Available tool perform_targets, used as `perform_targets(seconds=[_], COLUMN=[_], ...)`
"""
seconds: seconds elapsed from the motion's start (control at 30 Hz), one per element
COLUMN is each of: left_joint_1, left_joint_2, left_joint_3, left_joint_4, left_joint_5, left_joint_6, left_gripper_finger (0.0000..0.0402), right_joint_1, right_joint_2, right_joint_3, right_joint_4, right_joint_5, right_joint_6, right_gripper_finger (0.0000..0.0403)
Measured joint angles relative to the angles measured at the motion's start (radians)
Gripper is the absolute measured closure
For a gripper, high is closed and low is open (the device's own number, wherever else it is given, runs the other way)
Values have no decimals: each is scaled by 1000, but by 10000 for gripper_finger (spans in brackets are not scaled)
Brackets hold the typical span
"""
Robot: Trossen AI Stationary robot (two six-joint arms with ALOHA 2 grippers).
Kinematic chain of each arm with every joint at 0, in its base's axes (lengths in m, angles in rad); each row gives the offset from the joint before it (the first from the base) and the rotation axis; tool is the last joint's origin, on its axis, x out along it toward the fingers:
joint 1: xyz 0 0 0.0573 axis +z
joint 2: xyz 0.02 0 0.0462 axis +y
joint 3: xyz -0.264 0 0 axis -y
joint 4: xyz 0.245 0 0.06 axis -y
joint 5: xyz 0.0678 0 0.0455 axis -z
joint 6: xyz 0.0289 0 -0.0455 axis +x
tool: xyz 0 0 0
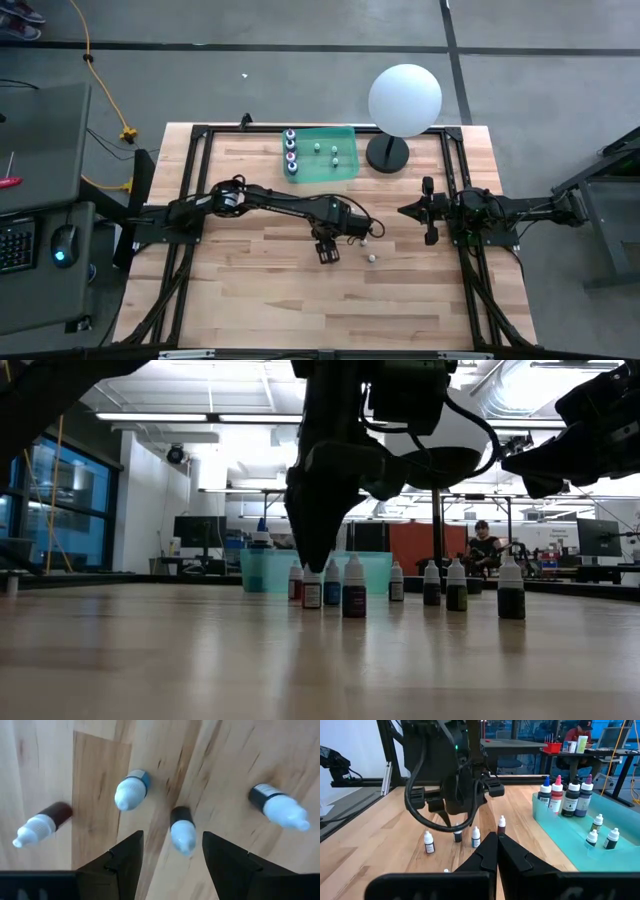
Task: Pick & Place food coloring
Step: Put the small red food coloring bottle into the green bin
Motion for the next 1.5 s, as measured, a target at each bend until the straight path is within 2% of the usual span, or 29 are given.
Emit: perform_targets(seconds=[0.1, 1.13, 1.23, 1.5], left_joint_1=[0, 0, 0, 0], left_joint_2=[0, 0, 0, 0], left_joint_3=[0, 0, 0, 0], left_joint_4=[12, 2, 2, 2], left_joint_5=[29, 53, 53, 56], left_joint_6=[0, 23, 26, 26], left_gripper_finger=[204, 204, 215, 281], right_joint_1=[0, 0, 0, 0], right_joint_2=[0, 0, 0, 0], right_joint_3=[0, 0, 0, 0], right_joint_4=[0, -1, -1, -1], right_joint_5=[0, 0, 0, 0], right_joint_6=[0, 0, 0, 0], right_gripper_finger=[402, 402, 402, 402])
